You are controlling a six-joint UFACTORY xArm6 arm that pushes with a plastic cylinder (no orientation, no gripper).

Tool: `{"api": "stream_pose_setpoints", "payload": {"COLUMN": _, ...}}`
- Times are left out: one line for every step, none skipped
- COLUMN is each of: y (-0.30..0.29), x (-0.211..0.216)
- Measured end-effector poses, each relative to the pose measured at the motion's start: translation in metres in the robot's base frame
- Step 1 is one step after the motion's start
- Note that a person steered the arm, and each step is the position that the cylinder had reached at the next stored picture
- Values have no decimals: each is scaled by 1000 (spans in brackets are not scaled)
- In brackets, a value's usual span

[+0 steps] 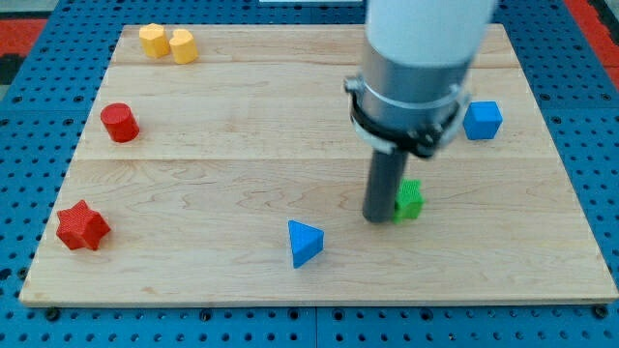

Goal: Move the green star towards the top right

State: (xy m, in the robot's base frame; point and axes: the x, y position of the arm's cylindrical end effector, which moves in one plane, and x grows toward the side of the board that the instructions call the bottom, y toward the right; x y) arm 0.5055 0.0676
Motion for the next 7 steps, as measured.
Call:
{"api": "stream_pose_setpoints", "payload": {"y": 18, "x": -14}}
{"api": "stream_pose_setpoints", "payload": {"y": 19, "x": 53}}
{"api": "stream_pose_setpoints", "payload": {"y": 51, "x": 16}}
{"api": "stream_pose_setpoints", "payload": {"y": 19, "x": -20}}
{"api": "stream_pose_setpoints", "payload": {"y": 23, "x": -48}}
{"api": "stream_pose_setpoints", "payload": {"y": 29, "x": 4}}
{"api": "stream_pose_setpoints", "payload": {"y": 75, "x": -20}}
